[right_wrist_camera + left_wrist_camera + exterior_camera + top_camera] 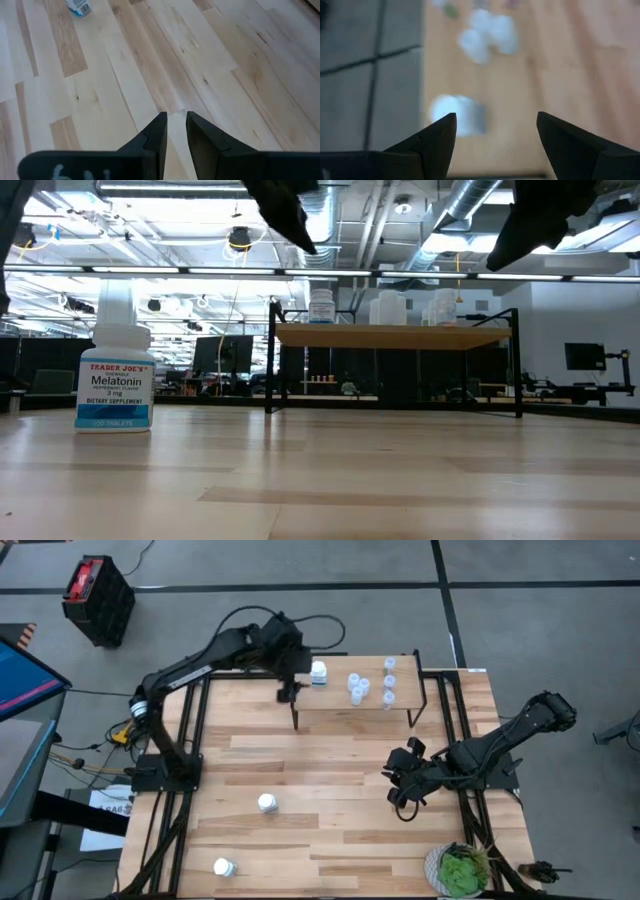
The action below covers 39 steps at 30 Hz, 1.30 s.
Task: Pick and place medicine bottles onto shelf by color
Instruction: Put the top opaque medicine bottle onto the left side of the shelf
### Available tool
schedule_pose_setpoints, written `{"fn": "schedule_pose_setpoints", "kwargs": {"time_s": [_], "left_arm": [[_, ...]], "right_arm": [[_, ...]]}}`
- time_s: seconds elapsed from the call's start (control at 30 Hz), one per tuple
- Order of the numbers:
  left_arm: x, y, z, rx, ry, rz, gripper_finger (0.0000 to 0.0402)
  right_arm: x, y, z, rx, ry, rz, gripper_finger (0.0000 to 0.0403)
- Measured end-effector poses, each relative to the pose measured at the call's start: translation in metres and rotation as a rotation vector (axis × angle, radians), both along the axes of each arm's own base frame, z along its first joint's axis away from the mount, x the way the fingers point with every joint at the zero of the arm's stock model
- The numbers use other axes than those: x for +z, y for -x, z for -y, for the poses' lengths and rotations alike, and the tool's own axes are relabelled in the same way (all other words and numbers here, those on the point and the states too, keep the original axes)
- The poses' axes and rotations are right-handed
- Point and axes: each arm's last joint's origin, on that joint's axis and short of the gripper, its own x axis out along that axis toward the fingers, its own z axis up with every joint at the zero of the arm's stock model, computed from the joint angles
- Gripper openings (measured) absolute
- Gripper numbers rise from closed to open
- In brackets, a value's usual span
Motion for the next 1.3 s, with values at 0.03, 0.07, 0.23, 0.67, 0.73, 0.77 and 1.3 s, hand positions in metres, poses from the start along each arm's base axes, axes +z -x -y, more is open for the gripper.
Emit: {"fn": "schedule_pose_setpoints", "kwargs": {"time_s": [0.03,0.07,0.23,0.67,0.73,0.77,1.3], "left_arm": [[0.003,0.005,0.009,-0.006,0.025,-0.018,0.0263],[0.006,0.010,0.017,-0.011,0.052,-0.035,0.0263],[0.015,0.033,0.053,-0.029,0.162,-0.142,0.0259],[0.000,0.051,0.126,0.008,0.456,-0.422,0.0211],[-0.004,0.056,0.138,0.008,0.471,-0.453,0.0209],[-0.008,0.059,0.144,0.012,0.479,-0.472,0.0208],[-0.098,0.116,0.222,0.217,0.547,-0.417,0.0211]], "right_arm": [[0.000,0.000,0.000,0.000,0.000,0.000,0.0097],[0.000,0.000,0.000,0.000,0.000,0.001,0.0097],[0.000,0.000,0.000,0.000,0.000,0.000,0.0097],[0.001,-0.001,-0.001,0.000,-0.008,0.016,0.0097],[0.001,-0.001,-0.001,0.000,-0.009,0.018,0.0097],[0.001,-0.001,-0.001,0.000,-0.009,0.019,0.0097],[0.004,-0.005,-0.002,0.000,-0.030,0.063,0.0097]]}}
